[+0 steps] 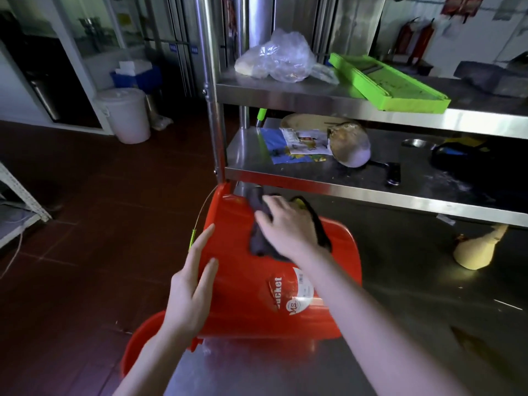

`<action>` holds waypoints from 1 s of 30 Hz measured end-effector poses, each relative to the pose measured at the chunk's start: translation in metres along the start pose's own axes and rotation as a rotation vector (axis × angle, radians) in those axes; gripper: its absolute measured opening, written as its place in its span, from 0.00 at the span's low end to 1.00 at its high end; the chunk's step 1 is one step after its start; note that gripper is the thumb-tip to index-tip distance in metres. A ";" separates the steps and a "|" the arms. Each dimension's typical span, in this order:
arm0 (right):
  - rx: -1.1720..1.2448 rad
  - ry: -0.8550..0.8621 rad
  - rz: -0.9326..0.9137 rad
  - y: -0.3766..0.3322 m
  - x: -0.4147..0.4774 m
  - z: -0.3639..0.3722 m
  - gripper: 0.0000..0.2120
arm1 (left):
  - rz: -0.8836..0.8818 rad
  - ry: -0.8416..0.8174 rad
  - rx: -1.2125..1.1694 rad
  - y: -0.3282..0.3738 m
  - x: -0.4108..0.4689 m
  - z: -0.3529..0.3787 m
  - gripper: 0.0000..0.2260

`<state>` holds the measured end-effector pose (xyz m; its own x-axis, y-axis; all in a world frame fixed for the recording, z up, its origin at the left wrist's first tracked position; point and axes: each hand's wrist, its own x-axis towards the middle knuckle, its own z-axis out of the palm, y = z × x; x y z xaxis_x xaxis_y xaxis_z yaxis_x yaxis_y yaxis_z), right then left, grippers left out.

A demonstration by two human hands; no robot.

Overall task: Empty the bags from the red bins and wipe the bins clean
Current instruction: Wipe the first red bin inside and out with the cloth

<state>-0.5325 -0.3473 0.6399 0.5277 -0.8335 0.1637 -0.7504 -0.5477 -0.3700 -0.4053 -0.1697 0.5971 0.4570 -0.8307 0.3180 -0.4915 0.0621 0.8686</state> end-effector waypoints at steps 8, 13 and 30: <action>-0.012 0.247 -0.333 -0.047 -0.101 0.039 0.26 | -0.346 -0.032 -0.010 0.038 0.105 0.007 0.18; -0.032 0.285 -0.113 0.028 -0.090 0.012 0.25 | -0.307 0.054 0.104 0.049 0.079 0.018 0.20; -0.001 0.280 -0.181 -0.004 -0.066 0.005 0.23 | -0.073 0.107 0.007 0.028 0.008 0.013 0.18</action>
<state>-0.5618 -0.2899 0.6263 0.5228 -0.7102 0.4714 -0.6548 -0.6887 -0.3114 -0.4247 -0.1817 0.6191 0.5679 -0.7692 0.2931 -0.4591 -0.0004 0.8884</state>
